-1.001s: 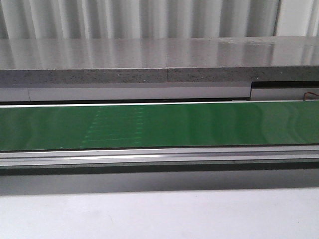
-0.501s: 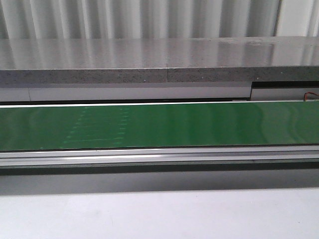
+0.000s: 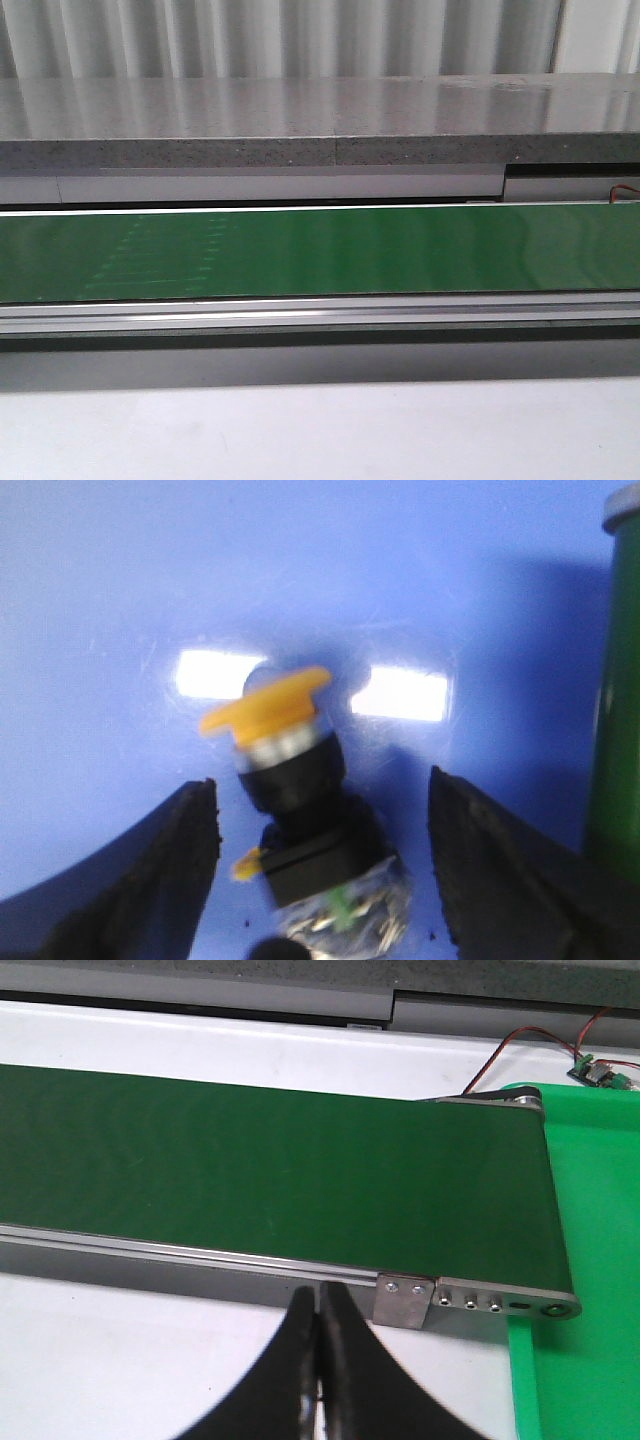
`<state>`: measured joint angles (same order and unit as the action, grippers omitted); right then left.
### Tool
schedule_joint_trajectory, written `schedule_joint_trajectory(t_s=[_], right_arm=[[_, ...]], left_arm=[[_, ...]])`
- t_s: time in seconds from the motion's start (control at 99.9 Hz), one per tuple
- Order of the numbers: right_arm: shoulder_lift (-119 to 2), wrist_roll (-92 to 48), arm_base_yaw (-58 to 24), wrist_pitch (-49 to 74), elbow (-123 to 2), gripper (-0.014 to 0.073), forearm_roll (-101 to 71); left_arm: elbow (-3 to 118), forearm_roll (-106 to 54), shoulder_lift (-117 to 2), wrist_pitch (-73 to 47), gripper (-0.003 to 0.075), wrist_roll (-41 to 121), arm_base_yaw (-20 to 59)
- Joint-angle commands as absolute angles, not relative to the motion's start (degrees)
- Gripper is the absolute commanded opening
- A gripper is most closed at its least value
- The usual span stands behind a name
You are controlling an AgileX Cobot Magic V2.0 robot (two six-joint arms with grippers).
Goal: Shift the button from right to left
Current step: 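Lower the button into the blue tray and open the left gripper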
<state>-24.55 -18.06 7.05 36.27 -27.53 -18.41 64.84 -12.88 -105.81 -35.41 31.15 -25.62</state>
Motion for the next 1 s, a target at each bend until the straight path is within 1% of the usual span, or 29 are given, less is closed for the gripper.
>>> schedule_joint_trajectory(t_s=[0.0, 0.31, 0.461, 0.731, 0.821, 0.991], right_arm=[[-24.72, -18.47, 7.01, 32.39, -29.19, -0.0067, -18.95], [-24.72, -18.47, 7.01, 32.39, -29.19, -0.0067, -18.95], [-24.72, -18.47, 7.01, 32.39, -29.19, -0.0067, -18.95], [-24.72, -18.47, 7.01, 32.39, -29.19, -0.0067, -18.95], [-24.72, -18.47, 7.01, 32.39, -29.19, -0.0067, -18.95], [-24.72, -18.47, 7.01, 32.46, -29.19, -0.0067, -18.95]], left_arm=[[66.18, -13.69, -103.33, -33.78, 0.0463, 31.24, -25.68], [67.67, -13.71, -103.22, -34.8, 0.0463, 30.92, -25.68], [68.92, -15.66, -100.18, -35.93, 0.0463, 30.92, -25.68], [68.71, -19.99, -87.9, -36.99, 0.0463, 30.92, -24.96], [68.01, -20.62, -82.86, -36.97, 0.0463, 30.92, -23.01], [65.61, -20.67, -73.67, -36.75, 0.0461, 30.92, -16.85]])
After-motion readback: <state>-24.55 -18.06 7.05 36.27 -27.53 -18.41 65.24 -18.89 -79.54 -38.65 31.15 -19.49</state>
